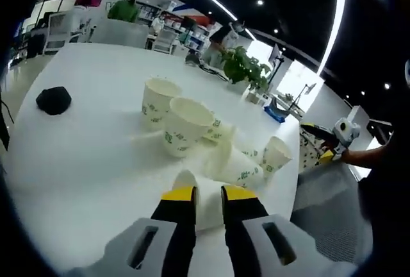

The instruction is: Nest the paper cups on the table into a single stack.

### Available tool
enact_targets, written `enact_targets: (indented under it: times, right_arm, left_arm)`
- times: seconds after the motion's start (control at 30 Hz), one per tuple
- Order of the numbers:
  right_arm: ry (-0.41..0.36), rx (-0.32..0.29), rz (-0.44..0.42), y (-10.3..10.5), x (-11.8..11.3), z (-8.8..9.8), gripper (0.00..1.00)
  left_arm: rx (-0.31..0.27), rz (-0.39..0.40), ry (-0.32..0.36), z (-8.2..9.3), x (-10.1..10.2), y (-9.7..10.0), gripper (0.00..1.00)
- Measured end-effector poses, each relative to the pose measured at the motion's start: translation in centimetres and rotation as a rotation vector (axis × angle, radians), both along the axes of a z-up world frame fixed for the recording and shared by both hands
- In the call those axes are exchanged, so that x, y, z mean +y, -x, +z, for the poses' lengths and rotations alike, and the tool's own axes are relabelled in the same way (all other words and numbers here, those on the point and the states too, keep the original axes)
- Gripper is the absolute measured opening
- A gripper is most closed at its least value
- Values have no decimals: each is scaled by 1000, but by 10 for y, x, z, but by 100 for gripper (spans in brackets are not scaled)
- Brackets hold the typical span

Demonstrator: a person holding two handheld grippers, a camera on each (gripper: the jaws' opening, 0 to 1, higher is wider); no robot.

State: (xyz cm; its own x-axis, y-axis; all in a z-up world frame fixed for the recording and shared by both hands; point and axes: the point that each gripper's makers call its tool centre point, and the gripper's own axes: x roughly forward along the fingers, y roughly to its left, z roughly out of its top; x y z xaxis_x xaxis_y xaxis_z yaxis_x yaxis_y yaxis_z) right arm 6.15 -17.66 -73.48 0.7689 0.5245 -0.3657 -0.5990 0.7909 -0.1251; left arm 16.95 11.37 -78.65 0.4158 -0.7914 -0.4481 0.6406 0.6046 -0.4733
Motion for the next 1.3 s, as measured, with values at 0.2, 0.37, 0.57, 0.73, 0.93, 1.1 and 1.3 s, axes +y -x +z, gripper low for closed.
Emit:
enact_targets:
  times: [0.2, 0.37, 0.57, 0.73, 0.93, 1.1, 1.3]
  right_arm:
    - [19, 5, -3, 0, 0, -2, 82]
    - [19, 6, -4, 0, -1, -2, 82]
    - [24, 7, -1, 1, -1, -3, 82]
    - [24, 6, -1, 0, -1, -2, 82]
    - [8, 20, 18, 2, 3, -4, 82]
    - [6, 31, 25, 2, 4, -6, 84]
    - [4, 35, 26, 2, 4, -6, 85]
  left_arm:
    - [19, -31, 36, 6, -11, 8, 3]
    - [64, -77, 128, 21, -20, 22, 0]
    - [67, -120, 180, 43, -31, 40, 0]
    - [36, -134, 204, 67, -34, 46, 0]
    - [-38, -146, 166, 100, -38, 43, 0]
    - [-93, -192, 126, 124, -43, 42, 0]
    - [-142, -223, 122, 150, -49, 41, 0]
